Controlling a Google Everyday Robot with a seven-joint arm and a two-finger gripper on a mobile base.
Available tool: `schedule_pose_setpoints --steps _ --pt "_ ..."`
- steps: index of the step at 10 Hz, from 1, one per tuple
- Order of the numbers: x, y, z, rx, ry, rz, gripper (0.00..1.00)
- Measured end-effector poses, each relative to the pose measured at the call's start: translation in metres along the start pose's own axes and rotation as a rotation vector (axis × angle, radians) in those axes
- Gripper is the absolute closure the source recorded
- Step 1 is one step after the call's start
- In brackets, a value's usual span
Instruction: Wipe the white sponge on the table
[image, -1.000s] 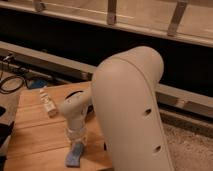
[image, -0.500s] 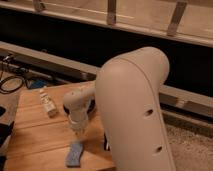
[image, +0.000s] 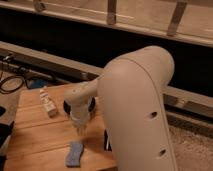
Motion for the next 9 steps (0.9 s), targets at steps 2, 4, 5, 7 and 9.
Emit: schedule_pose_setpoints --steps 2,4,5,7,9 --pt "0.008 0.012 -0.009 0.025 -0.017 -0.021 0.42" --pt "0.023 0.038 -0.012 0.033 -0.034 -0.063 0.23" --pt "0.029 0.044 -0.015 0.037 -0.047 -0.079 0.20" --pt "0.039 0.059 -0.018 0.039 -0.059 -0.113 0.20" --pt "0.048 0.074 -0.011 0.040 -0.048 -0.135 0.20"
